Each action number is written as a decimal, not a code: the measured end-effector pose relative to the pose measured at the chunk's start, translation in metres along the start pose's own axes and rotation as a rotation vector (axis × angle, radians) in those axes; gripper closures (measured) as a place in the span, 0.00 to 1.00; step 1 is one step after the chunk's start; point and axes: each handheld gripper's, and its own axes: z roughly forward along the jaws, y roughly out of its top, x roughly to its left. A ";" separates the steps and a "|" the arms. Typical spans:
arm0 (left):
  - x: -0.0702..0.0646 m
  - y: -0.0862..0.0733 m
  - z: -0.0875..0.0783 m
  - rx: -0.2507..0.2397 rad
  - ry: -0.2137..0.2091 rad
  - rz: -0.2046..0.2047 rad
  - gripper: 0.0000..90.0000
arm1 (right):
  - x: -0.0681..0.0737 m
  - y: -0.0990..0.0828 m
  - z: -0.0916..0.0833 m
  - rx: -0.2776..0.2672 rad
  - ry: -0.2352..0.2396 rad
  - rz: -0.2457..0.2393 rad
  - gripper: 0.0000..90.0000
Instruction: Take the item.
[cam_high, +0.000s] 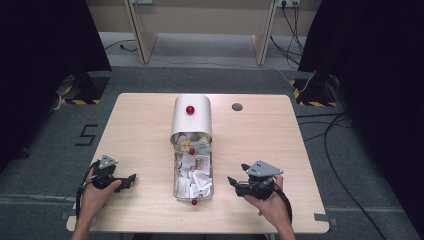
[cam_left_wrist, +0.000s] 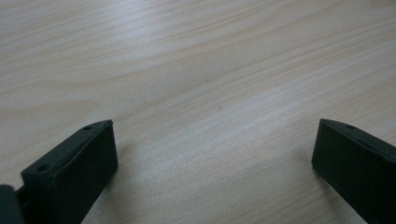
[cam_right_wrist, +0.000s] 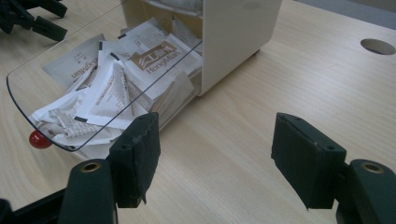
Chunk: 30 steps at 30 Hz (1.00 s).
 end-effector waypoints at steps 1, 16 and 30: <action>0.000 0.000 0.000 0.000 0.000 0.000 0.00 | 0.001 0.001 0.001 0.000 0.003 -0.003 0.37; 0.000 0.000 0.000 0.001 0.000 0.001 0.00 | 0.016 0.007 0.009 -0.008 0.052 -0.026 0.38; 0.000 0.000 0.000 0.000 0.000 0.000 0.00 | 0.025 0.018 0.015 -0.026 0.075 -0.053 0.40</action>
